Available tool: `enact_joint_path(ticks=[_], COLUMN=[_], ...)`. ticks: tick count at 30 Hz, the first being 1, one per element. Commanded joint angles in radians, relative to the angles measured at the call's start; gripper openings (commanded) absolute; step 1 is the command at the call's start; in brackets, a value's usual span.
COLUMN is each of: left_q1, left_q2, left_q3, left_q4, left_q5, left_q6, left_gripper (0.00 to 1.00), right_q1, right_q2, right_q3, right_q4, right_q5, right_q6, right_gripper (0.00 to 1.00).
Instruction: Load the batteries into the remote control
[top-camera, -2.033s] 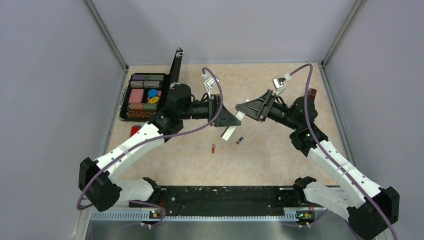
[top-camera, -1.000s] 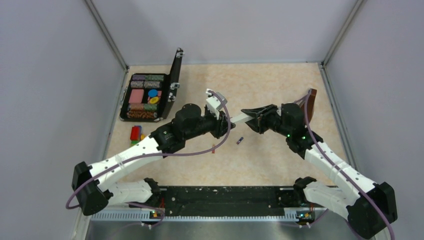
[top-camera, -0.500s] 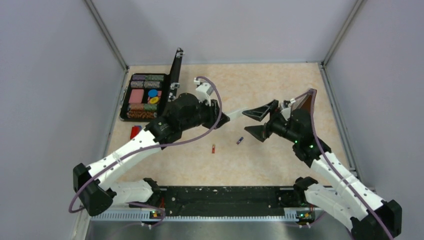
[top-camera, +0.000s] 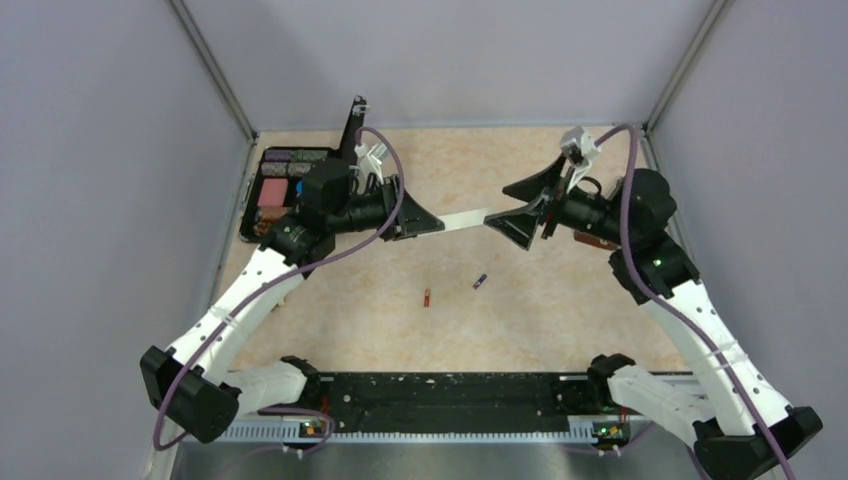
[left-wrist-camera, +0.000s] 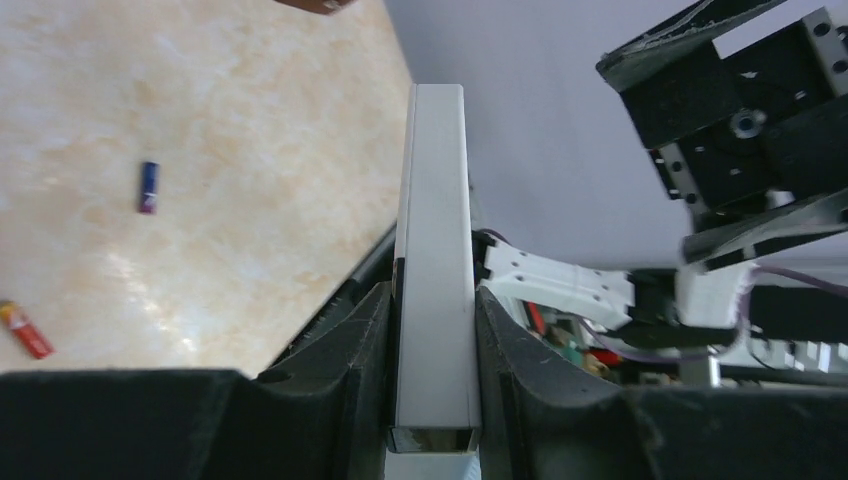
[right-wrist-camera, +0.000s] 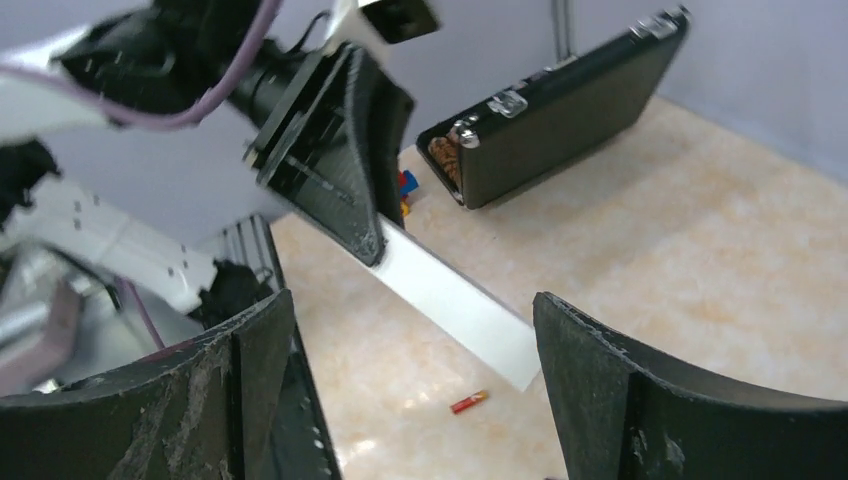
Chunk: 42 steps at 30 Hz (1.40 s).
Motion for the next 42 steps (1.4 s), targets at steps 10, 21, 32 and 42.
enact_joint_path(ticks=[10,21,32,42], left_q1=[0.008,0.009,0.008,0.009], left_q2=[0.017,0.017,0.017,0.003], left_q3=[0.046,0.027,0.027,0.028], left_q4=[0.1,0.099,0.058,0.135], left_q5=[0.317,0.353,0.37,0.388], left_q6=[-0.107,-0.074,0.007,-0.034], left_gripper=[0.0,0.0,0.0,0.46], right_q1=[0.172,0.232,0.232,0.232], right_q2=[0.085,0.134,0.164,0.177], right_q3=[0.107,0.142,0.201,0.23], right_q4=[-0.113,-0.305,-0.361,-0.386], right_q5=[-0.228,-0.201,-0.137,-0.131], right_q6=[-0.832,-0.929,-0.842,-0.836], right_gripper=[0.87,0.82,0.51,0.0])
